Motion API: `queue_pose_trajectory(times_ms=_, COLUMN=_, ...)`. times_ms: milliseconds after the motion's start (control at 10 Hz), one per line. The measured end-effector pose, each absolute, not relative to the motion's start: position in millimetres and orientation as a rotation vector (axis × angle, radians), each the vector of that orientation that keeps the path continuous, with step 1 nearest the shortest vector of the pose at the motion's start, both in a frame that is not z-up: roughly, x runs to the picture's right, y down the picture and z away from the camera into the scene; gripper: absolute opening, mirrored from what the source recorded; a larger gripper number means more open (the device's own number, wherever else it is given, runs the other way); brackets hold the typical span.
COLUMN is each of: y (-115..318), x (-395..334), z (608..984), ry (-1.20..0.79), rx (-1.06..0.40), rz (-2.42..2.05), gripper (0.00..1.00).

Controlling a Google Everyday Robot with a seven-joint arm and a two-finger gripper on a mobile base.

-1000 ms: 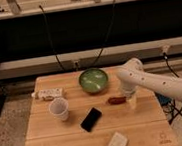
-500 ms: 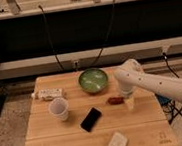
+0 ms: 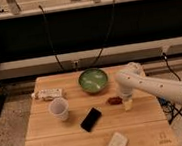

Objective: Place the pepper in the ceramic cup

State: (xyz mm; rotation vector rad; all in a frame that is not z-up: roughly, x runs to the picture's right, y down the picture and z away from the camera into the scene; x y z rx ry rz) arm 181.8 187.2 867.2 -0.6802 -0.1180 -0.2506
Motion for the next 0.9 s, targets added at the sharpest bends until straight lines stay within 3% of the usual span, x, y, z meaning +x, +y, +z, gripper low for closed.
queue_pose_trajectory(times_ms=300, y=185.3, x=182.0, z=864.5, ry=-0.128, rx=-0.667, rz=-0.247, gripper=0.14)
queue_pose_trajectory(times_ms=500, y=182.6, x=179.9, z=863.5, ry=-0.132, rx=-0.664, rz=-0.252, gripper=0.00)
queue_pose_trajectory(times_ms=900, y=166.5, x=178.1, z=853.6, ry=-0.122, rx=-0.644, rz=-0.275, gripper=0.00)
